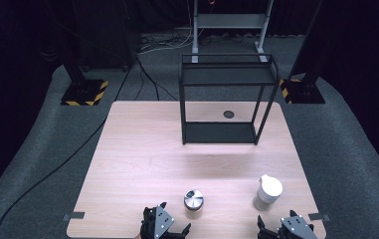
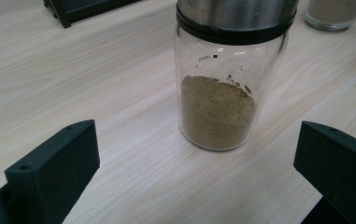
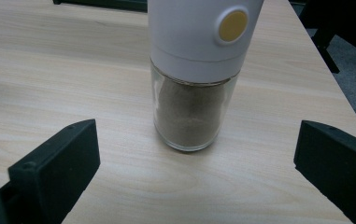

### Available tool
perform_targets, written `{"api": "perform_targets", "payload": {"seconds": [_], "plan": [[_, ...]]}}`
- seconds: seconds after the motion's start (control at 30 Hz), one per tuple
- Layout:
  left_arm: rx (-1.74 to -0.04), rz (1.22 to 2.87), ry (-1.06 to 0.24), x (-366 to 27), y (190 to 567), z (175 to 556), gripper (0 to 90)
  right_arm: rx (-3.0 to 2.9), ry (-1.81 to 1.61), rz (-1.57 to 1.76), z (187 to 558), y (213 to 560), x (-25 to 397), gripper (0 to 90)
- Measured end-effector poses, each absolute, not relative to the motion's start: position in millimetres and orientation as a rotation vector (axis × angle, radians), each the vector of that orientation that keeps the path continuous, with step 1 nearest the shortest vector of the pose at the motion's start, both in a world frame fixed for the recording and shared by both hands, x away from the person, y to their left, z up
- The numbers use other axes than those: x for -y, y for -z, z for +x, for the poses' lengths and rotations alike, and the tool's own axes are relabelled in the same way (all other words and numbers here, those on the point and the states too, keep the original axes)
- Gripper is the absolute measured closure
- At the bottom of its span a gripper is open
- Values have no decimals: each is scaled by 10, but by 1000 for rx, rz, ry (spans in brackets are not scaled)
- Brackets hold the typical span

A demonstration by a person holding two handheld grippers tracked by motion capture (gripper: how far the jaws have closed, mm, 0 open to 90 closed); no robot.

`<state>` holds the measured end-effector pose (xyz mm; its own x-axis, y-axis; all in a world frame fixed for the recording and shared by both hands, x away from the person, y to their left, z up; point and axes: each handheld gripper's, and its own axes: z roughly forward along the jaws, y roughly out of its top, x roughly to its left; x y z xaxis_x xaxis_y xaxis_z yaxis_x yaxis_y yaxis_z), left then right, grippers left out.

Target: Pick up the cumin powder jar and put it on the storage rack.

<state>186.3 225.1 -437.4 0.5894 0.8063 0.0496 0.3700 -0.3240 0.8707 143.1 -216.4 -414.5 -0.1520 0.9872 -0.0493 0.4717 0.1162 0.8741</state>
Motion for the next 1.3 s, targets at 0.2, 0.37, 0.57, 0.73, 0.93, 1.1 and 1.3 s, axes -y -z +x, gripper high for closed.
{"api": "perform_targets", "payload": {"seconds": [0.2,0.37,0.57,0.73,0.93,1.1,1.3], "plan": [[-980,1914,-627,-2117,4470,1859,0,-1729,-974,1421,1437,4155,2182,0],[-984,1903,-618,-2024,4510,1936,0,-1734,-973,1424,1445,4154,2195,0],[-979,1893,-610,-1942,4529,2049,0,-1731,-970,1432,1454,4165,2197,0],[-988,1887,-618,-1894,4541,2119,0,-1747,-975,1428,1477,4176,2186,0],[-1001,1875,-621,-1873,4553,2197,0,-1750,-976,1428,1482,4180,2196,0],[-1007,1870,-589,-1869,4563,2273,0,-1743,-977,1434,1479,4185,2209,0],[-988,1857,-555,-1889,4555,2309,20,-1754,-976,1435,1492,4186,2210,0]]}}
